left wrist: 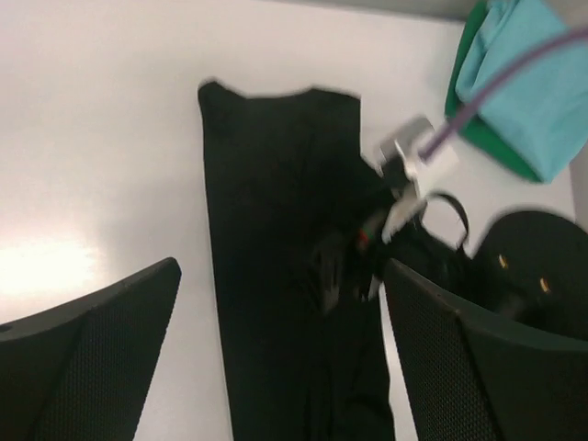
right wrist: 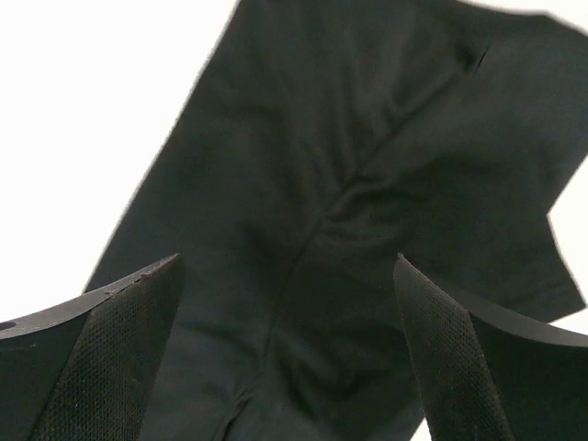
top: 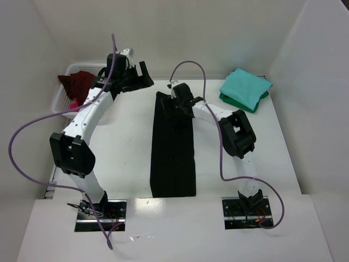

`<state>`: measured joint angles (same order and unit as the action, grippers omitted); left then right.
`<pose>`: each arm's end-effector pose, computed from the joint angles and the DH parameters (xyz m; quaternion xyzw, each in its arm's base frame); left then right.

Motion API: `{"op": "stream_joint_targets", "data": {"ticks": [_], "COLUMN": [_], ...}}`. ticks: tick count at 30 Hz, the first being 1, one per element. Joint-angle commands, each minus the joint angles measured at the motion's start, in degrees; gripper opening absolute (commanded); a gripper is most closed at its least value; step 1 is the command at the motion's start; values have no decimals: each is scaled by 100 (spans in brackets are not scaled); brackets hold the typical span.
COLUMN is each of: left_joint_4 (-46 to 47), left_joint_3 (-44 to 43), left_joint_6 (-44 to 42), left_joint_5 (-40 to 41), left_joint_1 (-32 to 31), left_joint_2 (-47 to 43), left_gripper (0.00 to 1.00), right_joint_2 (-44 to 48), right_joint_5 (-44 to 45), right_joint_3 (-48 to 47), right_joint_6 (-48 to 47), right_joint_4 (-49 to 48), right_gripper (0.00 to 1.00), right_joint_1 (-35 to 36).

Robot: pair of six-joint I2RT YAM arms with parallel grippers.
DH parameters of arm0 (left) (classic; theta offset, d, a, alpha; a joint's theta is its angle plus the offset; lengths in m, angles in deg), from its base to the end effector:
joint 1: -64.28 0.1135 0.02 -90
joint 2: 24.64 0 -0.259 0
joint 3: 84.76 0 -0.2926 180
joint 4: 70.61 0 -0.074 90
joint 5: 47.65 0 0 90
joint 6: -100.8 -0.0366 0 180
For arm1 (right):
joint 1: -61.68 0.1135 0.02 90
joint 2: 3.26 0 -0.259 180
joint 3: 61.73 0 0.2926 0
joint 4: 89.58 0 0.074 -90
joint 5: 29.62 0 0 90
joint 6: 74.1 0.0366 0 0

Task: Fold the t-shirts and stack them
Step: Rotate the tshirt 90 degrees

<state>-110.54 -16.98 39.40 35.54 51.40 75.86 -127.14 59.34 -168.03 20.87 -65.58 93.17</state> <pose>0.4386 -0.1047 0.3754 -0.0869 0.8527 -0.2292 0.4613 0.4482 0.2753 0.1668 -0.2128 0.8868 0.1361 0.3869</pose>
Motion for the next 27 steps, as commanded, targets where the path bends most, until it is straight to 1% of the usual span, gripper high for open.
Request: {"op": "stream_joint_targets", "data": {"ticks": [1,3,7,9,12,14,17,20,21,22,24,27], "left_joint_4": [-47,-47,-99,-99,-164,-223,-366,-513,-571,-623,-736,-758], "left_joint_3": [816,1122,1497,1729,2041,2145,2144,2075,2023,2018,1927,1908], "left_joint_6": [-74,-74,-74,-74,-74,-74,-74,-126,-127,-127,-161,-179], "left_joint_5": [-49,-49,-147,-277,-330,-330,-330,-330,-330,-330,-330,-330], "left_joint_1": [-12,-12,-12,-12,-12,-12,-12,-12,-12,-12,-12,-12], "left_joint_2": [-356,-594,-896,-1139,-1394,-1507,-1507,-1499,-1455,-1450,-1385,-1332], "left_gripper": [99,99,99,99,99,99,99,99,99,99,99,99], "right_joint_2": [-363,-577,-882,-1108,-1740,-1969,-2333,-2754,-2857,-2971,-3262,-3460], "right_joint_5": [253,253,183,244,297,367,368,368,368,358,228,227], "right_joint_3": [-641,-896,-1304,-1573,-2456,-2929,-3381,-4252,-4303,-4660,-5046,-5478], "right_joint_6": [456,685,786,786,723,681,681,628,628,631,680,742], "right_joint_4": [363,502,722,987,1497,1737,1963,2330,2436,2611,2734,2808], "right_gripper": [100,100,100,100,100,100,100,100,100,100,100,100], "right_joint_1": [-120,-205,-205,-205,-205,-205,-258,-258,-267,-331,-426,-559]}}
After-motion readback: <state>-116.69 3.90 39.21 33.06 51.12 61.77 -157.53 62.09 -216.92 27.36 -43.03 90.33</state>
